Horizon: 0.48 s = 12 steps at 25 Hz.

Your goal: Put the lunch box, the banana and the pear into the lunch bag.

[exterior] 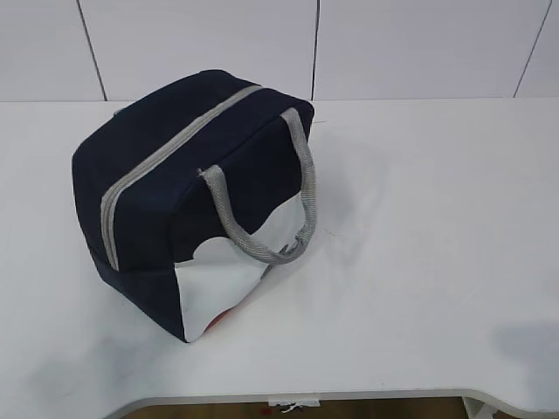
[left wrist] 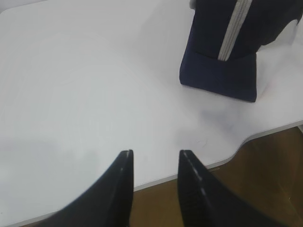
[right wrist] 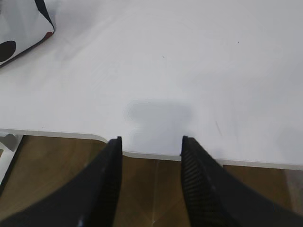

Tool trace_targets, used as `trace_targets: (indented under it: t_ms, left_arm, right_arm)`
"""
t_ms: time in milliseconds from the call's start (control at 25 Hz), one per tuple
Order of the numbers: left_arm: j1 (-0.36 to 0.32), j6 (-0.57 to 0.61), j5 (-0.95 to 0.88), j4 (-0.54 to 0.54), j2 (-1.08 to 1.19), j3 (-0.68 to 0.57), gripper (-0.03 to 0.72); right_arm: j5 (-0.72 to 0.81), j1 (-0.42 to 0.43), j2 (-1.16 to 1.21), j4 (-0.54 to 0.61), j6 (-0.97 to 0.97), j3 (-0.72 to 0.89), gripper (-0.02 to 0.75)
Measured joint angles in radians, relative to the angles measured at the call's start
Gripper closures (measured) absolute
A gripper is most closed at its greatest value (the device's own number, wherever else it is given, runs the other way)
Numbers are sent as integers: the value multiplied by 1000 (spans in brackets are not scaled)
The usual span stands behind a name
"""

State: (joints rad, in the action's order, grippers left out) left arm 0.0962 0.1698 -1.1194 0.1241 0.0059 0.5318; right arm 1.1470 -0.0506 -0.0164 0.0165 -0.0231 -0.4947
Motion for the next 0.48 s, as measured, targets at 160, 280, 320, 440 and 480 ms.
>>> trace_targets:
  t_ms: [160,280,320,440,480]
  left_arm:
    - [0,0,0,0,0,0,447]
    - [0,0,0,1,0,0,447]
    - [0,0,0,1,0,0,447]
    - [0,0,0,1,0,0,447]
    - [0,0,0,1,0,0,447]
  right_arm:
    - [0,0,0,0,0,0,395]
    - [0,0,0,0,0,0,394]
    - [0,0,0,0,0,0,394]
    - [0,0,0,0,0,0,394]
    - [0,0,0,0,0,0,394]
